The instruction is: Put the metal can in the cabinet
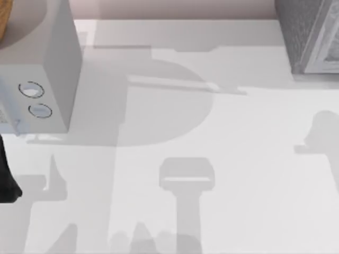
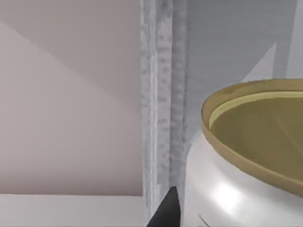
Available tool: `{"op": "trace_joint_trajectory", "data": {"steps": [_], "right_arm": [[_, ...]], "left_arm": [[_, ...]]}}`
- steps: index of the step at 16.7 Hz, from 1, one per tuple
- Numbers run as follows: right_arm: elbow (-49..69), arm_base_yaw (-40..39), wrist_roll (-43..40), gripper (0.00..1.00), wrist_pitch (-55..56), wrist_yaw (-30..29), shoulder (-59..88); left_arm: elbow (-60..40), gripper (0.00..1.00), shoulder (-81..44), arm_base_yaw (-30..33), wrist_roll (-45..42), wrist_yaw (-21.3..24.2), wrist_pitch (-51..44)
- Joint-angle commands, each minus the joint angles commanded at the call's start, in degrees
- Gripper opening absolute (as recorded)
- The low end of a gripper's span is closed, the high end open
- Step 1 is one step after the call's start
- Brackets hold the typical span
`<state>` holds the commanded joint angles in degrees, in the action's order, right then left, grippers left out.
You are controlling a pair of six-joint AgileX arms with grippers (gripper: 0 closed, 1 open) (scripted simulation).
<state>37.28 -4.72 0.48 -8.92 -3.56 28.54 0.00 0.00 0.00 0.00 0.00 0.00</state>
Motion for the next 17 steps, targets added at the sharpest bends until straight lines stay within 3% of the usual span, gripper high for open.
{"op": "trace_joint_trajectory", "data": {"steps": [17], "right_arm": [[52.6,-4.2,0.5,0.00,-12.6,-7.0,39.6]], "left_arm": [[0.0,1.00,0.0,0.0,0.0,0.0,0.0]]}}
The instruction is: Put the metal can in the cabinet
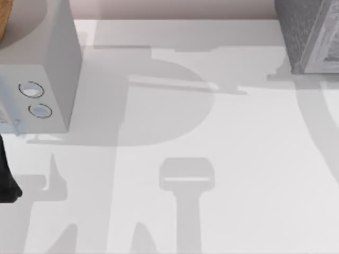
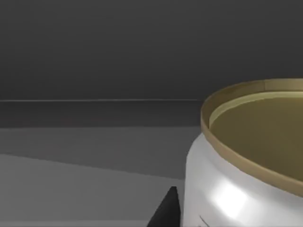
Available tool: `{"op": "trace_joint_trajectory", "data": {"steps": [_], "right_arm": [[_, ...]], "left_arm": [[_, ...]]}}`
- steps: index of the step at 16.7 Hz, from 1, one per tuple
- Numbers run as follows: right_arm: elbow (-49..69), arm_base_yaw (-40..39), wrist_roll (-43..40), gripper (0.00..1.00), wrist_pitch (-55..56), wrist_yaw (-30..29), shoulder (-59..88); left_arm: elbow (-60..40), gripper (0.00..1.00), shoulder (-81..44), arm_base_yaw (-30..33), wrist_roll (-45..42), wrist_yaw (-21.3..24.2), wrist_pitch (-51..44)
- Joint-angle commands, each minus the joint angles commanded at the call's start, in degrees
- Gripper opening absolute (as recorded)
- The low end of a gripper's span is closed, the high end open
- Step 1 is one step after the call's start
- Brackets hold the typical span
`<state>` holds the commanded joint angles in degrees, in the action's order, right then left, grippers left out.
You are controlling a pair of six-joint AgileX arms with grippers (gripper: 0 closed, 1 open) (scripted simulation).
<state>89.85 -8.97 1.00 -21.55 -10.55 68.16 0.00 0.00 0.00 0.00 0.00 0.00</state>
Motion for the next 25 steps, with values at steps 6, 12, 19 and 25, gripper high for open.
{"op": "trace_joint_trajectory", "data": {"steps": [6,12,19,25], "right_arm": [[10.1,-1.6,0.0,0.00,-2.5,-0.7,8.0],[9.9,-1.4,0.1,0.00,-2.5,-0.7,7.8],[21.7,-0.7,0.2,0.00,-5.3,0.0,16.5],[33.2,0.4,0.4,0.00,-7.9,0.7,24.5]], "left_arm": [[0.0,1.00,0.0,0.0,0.0,0.0,0.0],[0.0,1.00,0.0,0.0,0.0,0.0,0.0],[0.0,1.00,0.0,0.0,0.0,0.0,0.0],[0.0,1.00,0.0,0.0,0.0,0.0,0.0]]}}
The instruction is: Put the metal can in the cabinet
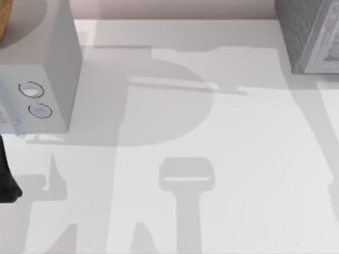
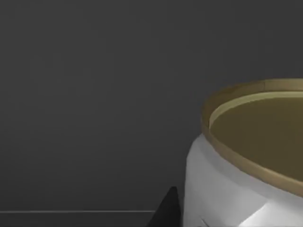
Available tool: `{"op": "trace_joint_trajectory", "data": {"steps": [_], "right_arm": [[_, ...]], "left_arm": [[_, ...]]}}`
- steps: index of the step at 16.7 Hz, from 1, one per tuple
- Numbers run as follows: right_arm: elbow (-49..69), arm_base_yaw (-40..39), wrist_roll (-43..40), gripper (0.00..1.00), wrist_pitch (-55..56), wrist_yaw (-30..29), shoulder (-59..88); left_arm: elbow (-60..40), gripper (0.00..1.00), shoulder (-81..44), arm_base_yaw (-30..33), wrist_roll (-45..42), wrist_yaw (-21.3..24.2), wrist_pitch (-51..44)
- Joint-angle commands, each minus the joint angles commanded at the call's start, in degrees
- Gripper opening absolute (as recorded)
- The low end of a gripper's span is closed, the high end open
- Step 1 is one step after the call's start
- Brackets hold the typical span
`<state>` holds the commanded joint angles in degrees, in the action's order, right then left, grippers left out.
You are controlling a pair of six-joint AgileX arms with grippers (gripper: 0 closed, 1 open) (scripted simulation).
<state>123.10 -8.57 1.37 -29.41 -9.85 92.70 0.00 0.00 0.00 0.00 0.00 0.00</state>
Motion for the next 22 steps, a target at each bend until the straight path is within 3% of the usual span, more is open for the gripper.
{"op": "trace_joint_trajectory", "data": {"steps": [17,22], "right_arm": [[32.5,2.8,-0.3,0.00,-8.6,2.3,24.5],[35.1,3.0,-0.4,0.00,-9.4,2.8,26.9]], "left_arm": [[0.0,1.00,0.0,0.0,0.0,0.0,0.0],[0.0,1.00,0.0,0.0,0.0,0.0,0.0]]}}
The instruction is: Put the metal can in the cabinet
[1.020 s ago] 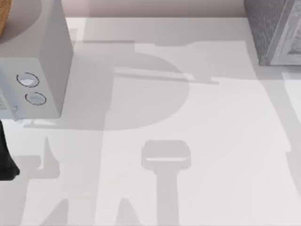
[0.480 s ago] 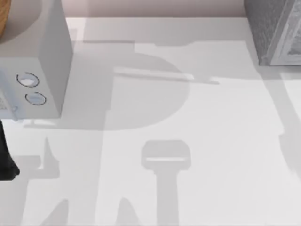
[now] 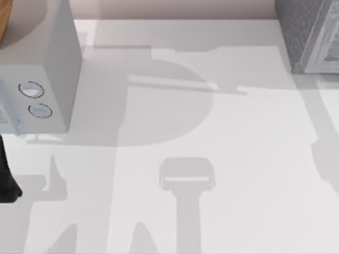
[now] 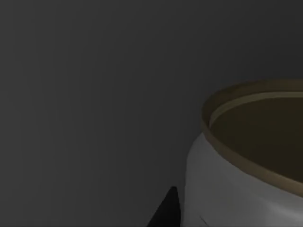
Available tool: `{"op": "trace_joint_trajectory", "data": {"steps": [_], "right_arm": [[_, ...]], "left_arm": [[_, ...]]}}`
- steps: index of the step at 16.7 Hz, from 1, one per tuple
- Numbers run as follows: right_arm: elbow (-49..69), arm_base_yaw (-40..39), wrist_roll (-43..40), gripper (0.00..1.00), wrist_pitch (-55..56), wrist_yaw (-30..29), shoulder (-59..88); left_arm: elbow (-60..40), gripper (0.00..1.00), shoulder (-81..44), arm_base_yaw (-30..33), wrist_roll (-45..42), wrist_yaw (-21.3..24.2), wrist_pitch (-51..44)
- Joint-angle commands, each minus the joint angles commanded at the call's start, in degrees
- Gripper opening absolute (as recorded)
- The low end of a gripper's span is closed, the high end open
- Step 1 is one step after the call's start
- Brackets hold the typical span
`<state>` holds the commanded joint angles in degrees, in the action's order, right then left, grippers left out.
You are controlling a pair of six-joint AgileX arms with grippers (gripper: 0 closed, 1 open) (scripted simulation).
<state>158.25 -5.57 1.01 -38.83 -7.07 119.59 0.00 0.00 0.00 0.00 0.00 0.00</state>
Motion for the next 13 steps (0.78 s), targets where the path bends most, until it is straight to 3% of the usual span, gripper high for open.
{"op": "trace_joint_trajectory", "data": {"steps": [2,13], "right_arm": [[0.0,0.0,0.0,0.00,0.0,0.0,0.0],[0.0,0.0,0.0,0.83,0.0,0.0,0.0]], "left_arm": [[0.0,1.00,0.0,0.0,0.0,0.0,0.0],[0.0,1.00,0.0,0.0,0.0,0.0,0.0]]}}
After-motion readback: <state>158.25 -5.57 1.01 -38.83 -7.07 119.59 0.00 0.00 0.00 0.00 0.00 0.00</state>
